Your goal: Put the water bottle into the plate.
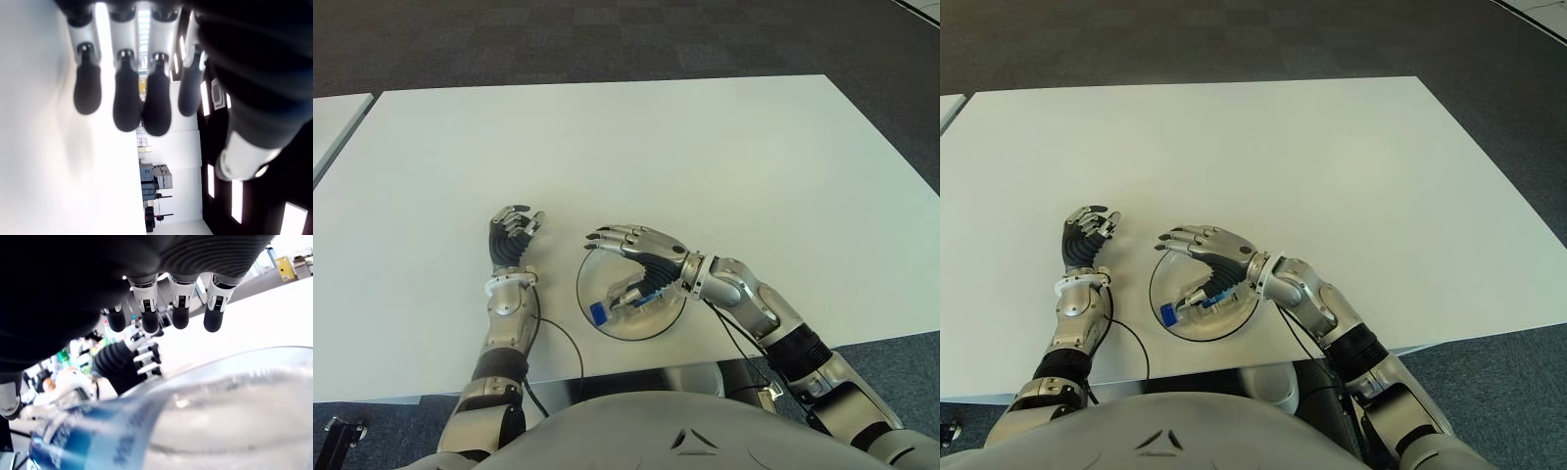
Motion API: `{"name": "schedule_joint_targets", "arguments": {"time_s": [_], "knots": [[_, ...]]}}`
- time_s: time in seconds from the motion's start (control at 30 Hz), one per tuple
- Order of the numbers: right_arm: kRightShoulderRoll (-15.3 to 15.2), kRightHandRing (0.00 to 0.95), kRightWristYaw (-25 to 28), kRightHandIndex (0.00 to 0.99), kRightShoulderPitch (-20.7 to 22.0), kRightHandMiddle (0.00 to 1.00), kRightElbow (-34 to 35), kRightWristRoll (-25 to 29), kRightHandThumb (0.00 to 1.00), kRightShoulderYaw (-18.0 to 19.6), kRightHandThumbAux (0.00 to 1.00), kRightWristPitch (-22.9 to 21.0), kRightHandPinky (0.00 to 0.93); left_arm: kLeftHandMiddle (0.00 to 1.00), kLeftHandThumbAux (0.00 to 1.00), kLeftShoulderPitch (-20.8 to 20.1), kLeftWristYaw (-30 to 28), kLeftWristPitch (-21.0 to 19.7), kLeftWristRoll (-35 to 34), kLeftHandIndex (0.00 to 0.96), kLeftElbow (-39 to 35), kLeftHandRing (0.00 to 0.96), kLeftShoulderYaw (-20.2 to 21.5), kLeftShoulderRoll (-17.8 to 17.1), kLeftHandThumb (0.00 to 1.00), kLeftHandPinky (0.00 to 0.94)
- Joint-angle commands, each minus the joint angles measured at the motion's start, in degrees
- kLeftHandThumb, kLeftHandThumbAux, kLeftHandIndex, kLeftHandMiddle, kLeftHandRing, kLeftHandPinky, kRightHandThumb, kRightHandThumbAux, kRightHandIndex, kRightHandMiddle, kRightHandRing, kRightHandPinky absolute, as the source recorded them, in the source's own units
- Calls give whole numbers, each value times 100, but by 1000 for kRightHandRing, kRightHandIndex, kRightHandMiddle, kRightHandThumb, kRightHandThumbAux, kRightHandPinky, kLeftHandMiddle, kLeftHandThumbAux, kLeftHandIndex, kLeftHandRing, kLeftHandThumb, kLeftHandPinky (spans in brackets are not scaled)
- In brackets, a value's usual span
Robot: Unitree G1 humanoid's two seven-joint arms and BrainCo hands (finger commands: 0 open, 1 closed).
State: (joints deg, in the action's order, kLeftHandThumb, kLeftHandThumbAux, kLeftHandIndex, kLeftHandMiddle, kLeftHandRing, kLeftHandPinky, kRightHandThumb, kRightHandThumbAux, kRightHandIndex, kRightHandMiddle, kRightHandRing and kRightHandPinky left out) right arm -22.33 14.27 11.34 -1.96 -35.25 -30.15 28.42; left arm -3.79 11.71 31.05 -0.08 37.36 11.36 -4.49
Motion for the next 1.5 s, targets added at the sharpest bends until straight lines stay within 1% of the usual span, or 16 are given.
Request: {"name": "schedule_joint_targets", "arguments": {"time_s": [0.03, 0.17, 0.37, 0.4, 0.47, 0.57, 0.73, 0.87, 1.07, 1.23, 1.4, 1.43, 1.5], "knots": [[66, 0, -357, 0, -99, 0, -209, 197, 0, 163, 408, 343, 0, 644, 715, 75, 72, -179, -71, 434, -43, 628, 57, 88, 706, 608], [78, 0, -630, 0, -91, 0, -328, 219, 0, 270, 407, 599, 0, 640, 714, 78, 84, -152, -59, 434, -60, 622, 79, 112, 706, 600], [106, 0, -1282, 0, -93, 0, -569, 93, 0, 505, 396, 1011, 0, 640, 714, 76, 47, -50, -55, 434, -48, 621, 114, 146, 707, 601], [116, 0, -1465, 0, -113, 0, -646, 78, 0, 591, 394, 1073, 0, 641, 714, 75, 41, -56, -57, 434, -51, 621, 118, 150, 707, 602], [121, 0, -1700, 0, -114, 0, -798, 82, 0, 713, 383, 1167, 0, 645, 714, 72, 42, -67, -47, 434, -49, 627, 120, 151, 707, 610], [132, 0, -1891, 0, -78, 0, -992, 135, 0, 835, 372, 1246, 0, 655, 714, 65, 68, -45, 1, 434, -28, 639, 111, 139, 707, 628], [262, 0, -2220, 0, -105, 0, -1174, 242, 0, 1118, 371, 1107, 0, 674, 715, 45, -1, 267, 132, 435, 127, 658, 46, 42, 707, 653], [293, 0, -2304, 0, -91, 0, -1293, 327, 0, 1300, 375, 996, 0, 687, 715, 17, -90, 419, 144, 435, 246, 670, 28, -19, 708, 671], [293, 0, -2534, 0, 147, 0, -2069, 597, 0, 1674, 390, 942, 0, 702, 716, -10, -126, 458, 171, 436, 352, 682, 11, -100, 708, 674], [432, 0, -2826, 0, 326, 0, -2518, 622, 0, 1824, 410, 883, 0, 703, 717, -22, -131, 559, 200, 435, 437, 683, -21, -164, 708, 670], [585, 0, -3235, 0, 434, 0, -2855, 560, 1, 1941, 472, 714, 9, 704, 718, -41, -131, 585, 167, 435, 493, 683, -46, -184, 707, 662], [626, 0, -3383, 0, 476, 0, -3007, 539, 2, 1968, 477, 686, 12, 704, 718, -42, -135, 577, 149, 435, 492, 682, -44, -186, 707, 661], [695, 0, -3610, 0, 511, 0, -3206, 532, 17, 2024, 526, 613, 48, 700, 718, -41, -131, 538, 119, 435, 477, 678, -43, -186, 707, 657]]}}
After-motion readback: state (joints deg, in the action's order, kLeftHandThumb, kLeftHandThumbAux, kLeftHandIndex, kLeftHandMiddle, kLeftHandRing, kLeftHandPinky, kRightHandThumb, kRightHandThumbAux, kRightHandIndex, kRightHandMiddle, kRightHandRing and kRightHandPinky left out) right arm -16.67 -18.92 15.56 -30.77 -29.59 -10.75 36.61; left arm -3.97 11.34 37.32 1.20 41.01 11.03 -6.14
